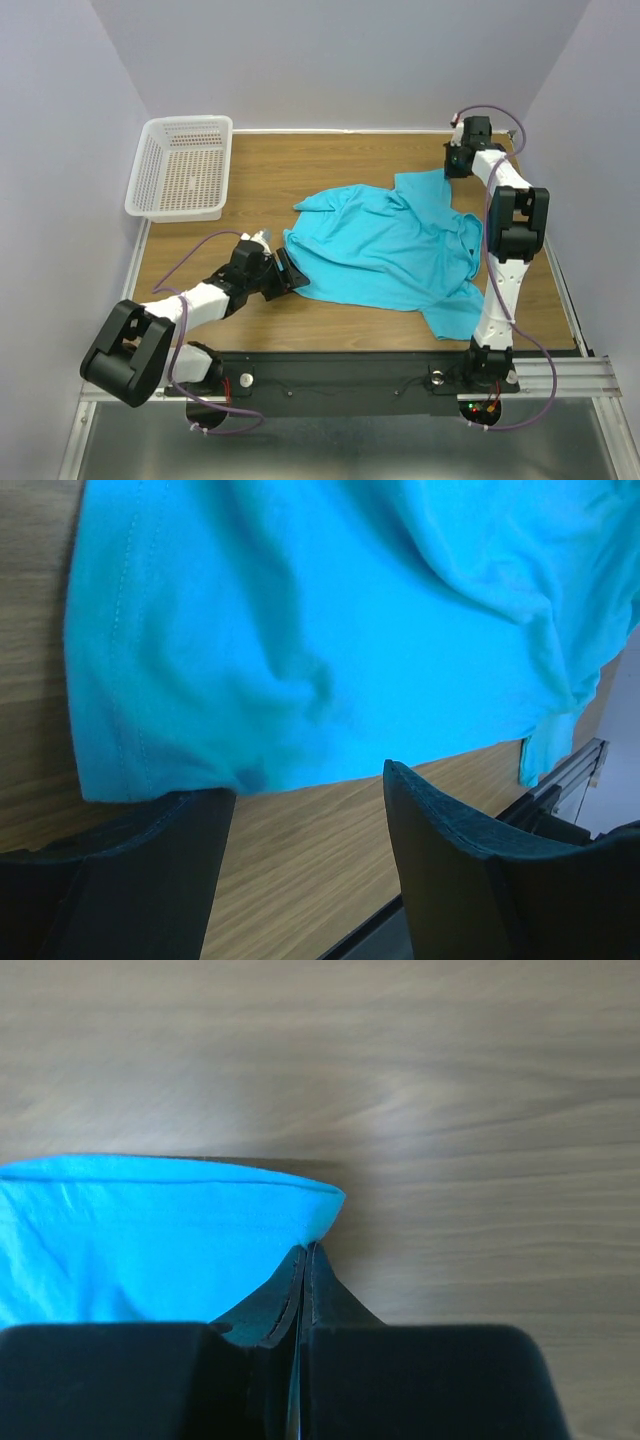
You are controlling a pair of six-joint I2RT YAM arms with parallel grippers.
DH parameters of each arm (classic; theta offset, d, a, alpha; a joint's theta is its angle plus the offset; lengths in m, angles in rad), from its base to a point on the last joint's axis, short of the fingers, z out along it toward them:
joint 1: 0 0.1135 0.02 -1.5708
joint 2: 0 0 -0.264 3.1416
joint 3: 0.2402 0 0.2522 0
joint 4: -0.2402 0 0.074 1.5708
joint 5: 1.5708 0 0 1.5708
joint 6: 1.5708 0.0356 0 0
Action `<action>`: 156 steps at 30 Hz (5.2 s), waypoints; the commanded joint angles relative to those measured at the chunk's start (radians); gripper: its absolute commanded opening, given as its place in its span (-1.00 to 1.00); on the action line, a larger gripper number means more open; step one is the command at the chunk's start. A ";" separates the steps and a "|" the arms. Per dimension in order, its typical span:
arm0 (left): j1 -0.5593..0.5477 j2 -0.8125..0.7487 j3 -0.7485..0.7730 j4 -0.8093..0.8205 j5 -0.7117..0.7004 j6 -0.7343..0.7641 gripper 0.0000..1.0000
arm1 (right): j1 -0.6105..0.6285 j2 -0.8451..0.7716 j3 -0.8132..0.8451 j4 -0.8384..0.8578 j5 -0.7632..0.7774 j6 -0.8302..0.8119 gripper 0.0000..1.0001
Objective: Fold and stack the t-shirts
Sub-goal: Flatten the tshirt out
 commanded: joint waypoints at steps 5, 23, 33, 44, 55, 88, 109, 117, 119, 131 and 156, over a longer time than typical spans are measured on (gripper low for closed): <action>-0.013 0.042 -0.032 -0.127 -0.062 0.011 0.45 | -0.021 0.064 0.119 0.191 0.375 -0.009 -0.99; -0.013 -0.043 -0.031 -0.194 -0.132 0.007 0.46 | -0.061 0.115 0.148 0.311 0.362 -0.020 -0.99; -0.013 -0.262 0.187 -0.290 -0.274 0.178 0.57 | -0.029 0.221 0.337 0.332 0.298 -0.045 -0.99; 0.029 0.468 0.923 -0.271 -0.379 0.688 0.66 | -0.029 -0.042 0.140 0.350 0.182 -0.089 0.69; 0.056 0.971 1.491 -0.435 -0.259 0.883 0.60 | -0.033 -0.639 -0.561 0.088 -0.338 -0.405 1.00; 0.062 1.108 1.733 -0.500 -0.369 0.942 -1.00 | -0.035 -1.054 -1.100 -0.070 -0.343 -0.385 1.00; 0.132 1.080 1.834 -0.426 -0.573 0.817 0.03 | -0.113 -0.945 -0.969 -0.042 -0.096 -0.214 0.97; 0.172 0.823 1.452 -0.556 -0.480 0.622 0.16 | -0.259 -0.793 -0.882 -0.039 -0.313 -0.071 0.80; 0.166 0.702 1.253 -0.523 -0.367 0.568 0.29 | -0.259 -0.769 -0.887 -0.059 -0.346 -0.095 0.76; 0.148 0.447 0.631 -0.357 -0.193 0.406 0.31 | -0.259 -0.692 -0.944 -0.266 -0.335 -0.442 0.56; 0.149 0.232 0.439 -0.314 -0.190 0.326 0.31 | -0.360 -0.952 -1.086 -0.458 0.111 -0.678 -0.99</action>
